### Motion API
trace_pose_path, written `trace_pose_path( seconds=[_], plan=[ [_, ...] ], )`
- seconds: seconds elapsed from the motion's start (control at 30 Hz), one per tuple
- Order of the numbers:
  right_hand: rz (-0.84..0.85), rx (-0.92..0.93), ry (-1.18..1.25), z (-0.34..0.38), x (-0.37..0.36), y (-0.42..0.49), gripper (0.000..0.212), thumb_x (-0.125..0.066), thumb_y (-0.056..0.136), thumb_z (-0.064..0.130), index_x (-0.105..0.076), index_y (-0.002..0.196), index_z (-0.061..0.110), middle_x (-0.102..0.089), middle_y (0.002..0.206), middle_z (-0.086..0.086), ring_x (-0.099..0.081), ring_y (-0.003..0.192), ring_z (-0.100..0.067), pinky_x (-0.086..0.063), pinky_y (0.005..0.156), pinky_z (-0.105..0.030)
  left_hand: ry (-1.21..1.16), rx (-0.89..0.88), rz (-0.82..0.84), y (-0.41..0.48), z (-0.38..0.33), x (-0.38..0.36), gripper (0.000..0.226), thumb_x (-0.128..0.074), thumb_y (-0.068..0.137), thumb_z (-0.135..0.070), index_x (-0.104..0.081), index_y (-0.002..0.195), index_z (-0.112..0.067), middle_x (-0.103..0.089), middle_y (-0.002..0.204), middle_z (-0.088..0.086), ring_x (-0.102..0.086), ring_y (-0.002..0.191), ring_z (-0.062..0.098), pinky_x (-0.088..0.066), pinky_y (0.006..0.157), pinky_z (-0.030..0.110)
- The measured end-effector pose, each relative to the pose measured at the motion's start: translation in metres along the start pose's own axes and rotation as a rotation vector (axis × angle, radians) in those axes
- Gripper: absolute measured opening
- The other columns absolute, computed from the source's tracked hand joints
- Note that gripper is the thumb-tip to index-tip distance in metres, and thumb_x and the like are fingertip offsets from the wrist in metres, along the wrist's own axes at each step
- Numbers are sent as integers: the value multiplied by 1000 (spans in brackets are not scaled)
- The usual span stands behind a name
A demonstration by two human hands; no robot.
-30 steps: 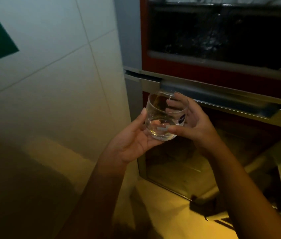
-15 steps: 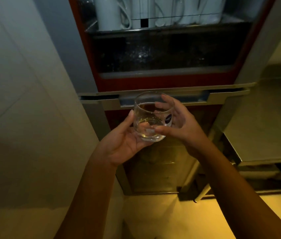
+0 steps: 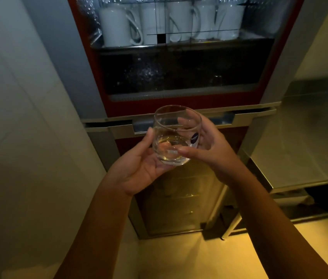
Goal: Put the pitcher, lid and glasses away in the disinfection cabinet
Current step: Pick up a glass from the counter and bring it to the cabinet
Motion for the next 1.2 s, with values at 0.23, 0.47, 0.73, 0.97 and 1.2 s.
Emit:
trace_pose_path(
  seconds=[0.23, 0.47, 0.73, 0.97, 1.2],
  plan=[
    [62, 18, 28, -3, -14, 14, 91, -79, 61, 27, -29, 136, 36, -45, 136, 15, -47, 124, -6, -47, 95, -27, -28, -29, -33, -6, -11, 14, 60, -46, 85, -39, -42, 136, -9, -50, 132, 25, -52, 120, 35, -46, 96, 44],
    [81, 19, 37, -2, -16, 18, 100, -79, 52, 32, -29, 138, 32, -47, 136, 11, -49, 123, -8, -48, 95, -28, -49, -33, -60, -8, -11, 18, 55, -43, 91, -39, -42, 136, -9, -51, 131, 26, -53, 119, 36, -46, 95, 45],
    [13, 44, 3, 1, -10, 11, 99, -81, 53, 31, -32, 139, 26, -51, 134, 8, -51, 121, -9, -47, 98, -39, -113, -21, -12, -9, -9, 12, 56, -46, 85, -37, -44, 135, -11, -53, 129, 25, -60, 110, 34, -51, 90, 43],
    [-7, -3, 23, -1, -9, 3, 98, -79, 52, 34, -36, 139, 22, -55, 131, 2, -56, 116, -14, -49, 94, -43, 32, -61, -4, -9, -10, 11, 62, -50, 81, -41, -44, 134, -11, -52, 133, 21, -54, 118, 35, -46, 95, 50],
    [10, -15, 13, 3, -13, -3, 95, -77, 52, 39, -39, 137, 21, -58, 126, 0, -59, 112, -13, -51, 93, -38, 374, -178, -28, -20, -25, 1, 60, -83, 50, -55, -73, 100, -24, -69, 111, 3, -64, 105, 20, -54, 77, 28]
  ],
)
Point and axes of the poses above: each hand's wrist, its own y-axis towards the middle knuckle, its own x-axis out of the back of the hand, z = x × y, the point moved 9 cm from there along y, towards the middle knuckle
